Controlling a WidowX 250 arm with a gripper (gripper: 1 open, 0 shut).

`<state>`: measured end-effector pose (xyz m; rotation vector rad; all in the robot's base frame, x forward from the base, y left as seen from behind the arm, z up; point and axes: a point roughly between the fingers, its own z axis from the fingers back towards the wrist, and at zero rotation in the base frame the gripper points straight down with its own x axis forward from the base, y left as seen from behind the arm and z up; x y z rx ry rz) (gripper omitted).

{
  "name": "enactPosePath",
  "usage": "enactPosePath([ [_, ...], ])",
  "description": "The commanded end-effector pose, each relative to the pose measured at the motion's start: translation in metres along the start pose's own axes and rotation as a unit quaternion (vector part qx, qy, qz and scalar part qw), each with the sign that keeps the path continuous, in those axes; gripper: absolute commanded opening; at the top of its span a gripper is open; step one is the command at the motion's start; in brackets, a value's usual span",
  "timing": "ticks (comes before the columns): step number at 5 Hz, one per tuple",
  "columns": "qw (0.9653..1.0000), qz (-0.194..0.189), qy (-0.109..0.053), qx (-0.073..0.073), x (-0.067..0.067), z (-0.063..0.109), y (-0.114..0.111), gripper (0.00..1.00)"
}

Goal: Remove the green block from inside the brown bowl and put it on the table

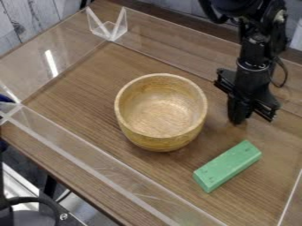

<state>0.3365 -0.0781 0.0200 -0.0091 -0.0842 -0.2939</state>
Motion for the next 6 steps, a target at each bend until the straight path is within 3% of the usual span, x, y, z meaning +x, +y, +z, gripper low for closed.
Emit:
enactPosePath([
  [1, 0.9997, -0.002, -0.023, 0.003, 0.013, 0.010, 0.000, 0.00],
  [6, 0.9997, 0.015, -0.016, 0.004, 0.021, 0.009, 0.012, 0.00],
])
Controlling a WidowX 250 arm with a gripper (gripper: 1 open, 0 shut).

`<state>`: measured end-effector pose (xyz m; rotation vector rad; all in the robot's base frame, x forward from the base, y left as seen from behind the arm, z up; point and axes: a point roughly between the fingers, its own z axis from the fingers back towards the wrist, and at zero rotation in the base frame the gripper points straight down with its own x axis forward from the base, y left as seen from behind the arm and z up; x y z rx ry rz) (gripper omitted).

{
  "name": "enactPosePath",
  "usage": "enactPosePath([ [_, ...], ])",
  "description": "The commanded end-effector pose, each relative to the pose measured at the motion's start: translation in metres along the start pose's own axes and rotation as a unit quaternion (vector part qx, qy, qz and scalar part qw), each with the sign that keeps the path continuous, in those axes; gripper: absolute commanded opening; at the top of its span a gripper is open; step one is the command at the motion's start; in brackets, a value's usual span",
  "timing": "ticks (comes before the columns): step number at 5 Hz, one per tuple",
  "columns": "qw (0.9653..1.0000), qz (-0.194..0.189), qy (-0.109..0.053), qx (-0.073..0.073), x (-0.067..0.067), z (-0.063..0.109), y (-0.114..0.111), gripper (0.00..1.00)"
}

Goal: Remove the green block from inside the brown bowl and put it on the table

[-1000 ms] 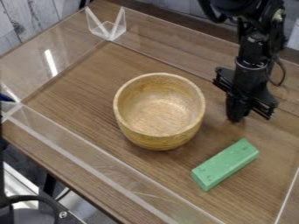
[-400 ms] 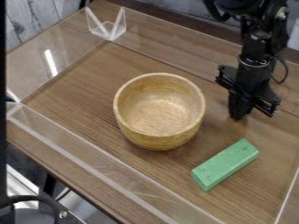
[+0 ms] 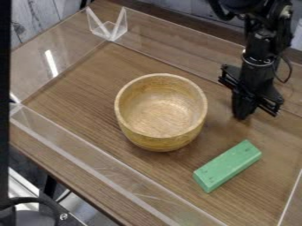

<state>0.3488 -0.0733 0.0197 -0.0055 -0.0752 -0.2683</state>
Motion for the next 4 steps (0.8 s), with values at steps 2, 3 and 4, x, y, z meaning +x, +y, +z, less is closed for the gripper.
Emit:
enactPosePath([
  [2, 0.9998, 0.015, -0.015, 0.003, 0.013, 0.009, 0.011, 0.00],
  [3, 0.9997, 0.022, -0.012, 0.003, 0.013, 0.009, 0.015, 0.00],
  [4, 0.9996, 0.028, -0.009, 0.003, 0.014, 0.008, 0.019, 0.00],
])
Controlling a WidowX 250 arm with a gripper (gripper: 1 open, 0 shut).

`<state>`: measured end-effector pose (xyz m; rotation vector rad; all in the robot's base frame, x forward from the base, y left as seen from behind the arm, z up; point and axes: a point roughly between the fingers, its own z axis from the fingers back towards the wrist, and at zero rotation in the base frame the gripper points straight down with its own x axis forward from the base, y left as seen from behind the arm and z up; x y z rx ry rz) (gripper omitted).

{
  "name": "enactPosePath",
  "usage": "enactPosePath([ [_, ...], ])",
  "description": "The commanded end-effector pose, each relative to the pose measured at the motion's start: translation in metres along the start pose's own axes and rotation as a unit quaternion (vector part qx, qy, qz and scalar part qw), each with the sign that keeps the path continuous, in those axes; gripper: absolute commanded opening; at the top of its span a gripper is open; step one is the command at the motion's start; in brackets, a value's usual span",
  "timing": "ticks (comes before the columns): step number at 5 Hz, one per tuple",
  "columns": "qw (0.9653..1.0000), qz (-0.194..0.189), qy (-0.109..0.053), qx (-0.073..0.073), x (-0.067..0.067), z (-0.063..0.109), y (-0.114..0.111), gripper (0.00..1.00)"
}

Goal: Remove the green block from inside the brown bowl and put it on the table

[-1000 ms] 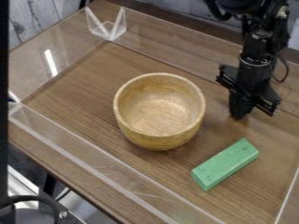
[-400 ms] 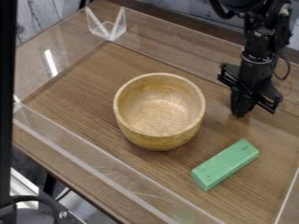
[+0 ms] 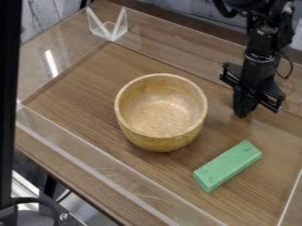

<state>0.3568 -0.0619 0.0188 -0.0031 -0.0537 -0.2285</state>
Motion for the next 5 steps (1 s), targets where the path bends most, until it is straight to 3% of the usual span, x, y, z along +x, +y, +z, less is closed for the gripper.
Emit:
enactPosePath([
  [1, 0.9998, 0.014, -0.017, 0.002, 0.010, 0.010, 0.010, 0.00],
  [5, 0.9995, 0.030, -0.002, 0.003, 0.010, 0.010, 0.022, 0.00],
])
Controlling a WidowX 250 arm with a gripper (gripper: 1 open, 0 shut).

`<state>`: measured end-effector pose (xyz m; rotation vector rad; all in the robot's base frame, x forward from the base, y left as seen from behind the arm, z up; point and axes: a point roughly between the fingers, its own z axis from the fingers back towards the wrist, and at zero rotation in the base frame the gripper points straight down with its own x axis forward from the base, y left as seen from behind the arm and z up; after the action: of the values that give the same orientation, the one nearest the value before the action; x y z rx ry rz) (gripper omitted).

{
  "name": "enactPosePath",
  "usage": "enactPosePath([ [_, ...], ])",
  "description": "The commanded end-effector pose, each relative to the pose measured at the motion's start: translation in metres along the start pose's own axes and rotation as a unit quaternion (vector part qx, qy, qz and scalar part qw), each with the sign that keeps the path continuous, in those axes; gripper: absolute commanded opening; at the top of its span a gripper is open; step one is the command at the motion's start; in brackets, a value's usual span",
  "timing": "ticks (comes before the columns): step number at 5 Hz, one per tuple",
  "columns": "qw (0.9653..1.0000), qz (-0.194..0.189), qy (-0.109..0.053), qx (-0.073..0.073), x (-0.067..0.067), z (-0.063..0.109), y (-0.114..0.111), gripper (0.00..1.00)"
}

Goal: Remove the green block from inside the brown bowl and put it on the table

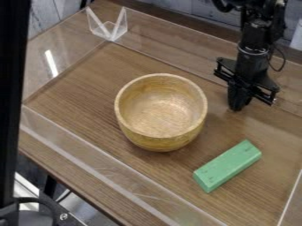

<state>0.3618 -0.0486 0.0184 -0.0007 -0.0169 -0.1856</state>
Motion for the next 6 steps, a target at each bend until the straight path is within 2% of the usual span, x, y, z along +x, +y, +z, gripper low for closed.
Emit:
enactPosePath([
  [1, 0.9998, 0.011, -0.016, 0.003, 0.0084, 0.0118, 0.0097, 0.00],
  [6, 0.9998, 0.021, 0.001, 0.000, 0.0098, 0.0115, 0.0160, 0.00],
])
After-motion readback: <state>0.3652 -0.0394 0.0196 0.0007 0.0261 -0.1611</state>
